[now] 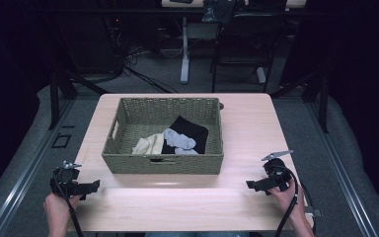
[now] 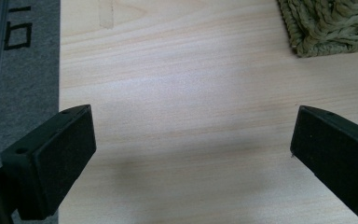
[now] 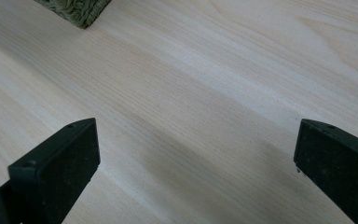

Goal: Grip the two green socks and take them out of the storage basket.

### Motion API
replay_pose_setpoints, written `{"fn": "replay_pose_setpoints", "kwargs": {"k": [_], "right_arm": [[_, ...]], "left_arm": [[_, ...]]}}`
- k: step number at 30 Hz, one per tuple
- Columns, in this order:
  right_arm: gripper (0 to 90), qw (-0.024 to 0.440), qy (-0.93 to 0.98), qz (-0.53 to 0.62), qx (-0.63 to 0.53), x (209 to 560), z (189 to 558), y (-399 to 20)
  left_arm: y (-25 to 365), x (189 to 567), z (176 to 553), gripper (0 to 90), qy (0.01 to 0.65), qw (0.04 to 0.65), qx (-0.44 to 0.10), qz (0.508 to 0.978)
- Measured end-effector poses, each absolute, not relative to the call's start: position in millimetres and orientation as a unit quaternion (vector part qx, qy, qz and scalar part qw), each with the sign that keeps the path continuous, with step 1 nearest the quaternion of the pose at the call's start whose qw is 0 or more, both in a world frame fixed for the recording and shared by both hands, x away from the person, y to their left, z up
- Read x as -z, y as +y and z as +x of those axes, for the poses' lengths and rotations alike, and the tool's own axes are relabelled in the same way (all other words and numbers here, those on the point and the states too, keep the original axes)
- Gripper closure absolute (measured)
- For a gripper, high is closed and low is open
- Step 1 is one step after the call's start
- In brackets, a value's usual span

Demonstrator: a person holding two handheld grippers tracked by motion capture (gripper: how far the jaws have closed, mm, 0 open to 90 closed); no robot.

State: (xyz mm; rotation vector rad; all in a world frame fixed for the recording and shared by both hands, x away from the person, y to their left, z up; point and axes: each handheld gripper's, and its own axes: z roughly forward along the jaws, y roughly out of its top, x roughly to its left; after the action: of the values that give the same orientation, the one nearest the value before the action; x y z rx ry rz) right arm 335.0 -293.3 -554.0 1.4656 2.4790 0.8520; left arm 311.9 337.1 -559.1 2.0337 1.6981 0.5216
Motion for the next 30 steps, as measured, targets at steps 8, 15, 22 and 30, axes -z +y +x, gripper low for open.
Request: {"fn": "replay_pose_setpoints", "kwargs": {"k": [8,15,22,30], "right_arm": [[0.0,0.07,0.819,0.494,-0.285,555,334,-296],[0.0,0.074,0.821,0.488,-0.286,554,334,-293],[0.0,0.071,0.826,0.482,-0.283,554,334,-289],[0.0,0.073,0.821,0.486,-0.289,553,334,-290]], "left_arm": [[334,549,309,0.1,0.607,0.228,-0.194,0.736],[327,531,309,0.1,0.601,0.229,-0.202,0.738],[332,507,304,0.1,0.608,0.25,-0.199,0.727],[320,469,311,0.2,0.579,0.27,-0.192,0.744]]}}
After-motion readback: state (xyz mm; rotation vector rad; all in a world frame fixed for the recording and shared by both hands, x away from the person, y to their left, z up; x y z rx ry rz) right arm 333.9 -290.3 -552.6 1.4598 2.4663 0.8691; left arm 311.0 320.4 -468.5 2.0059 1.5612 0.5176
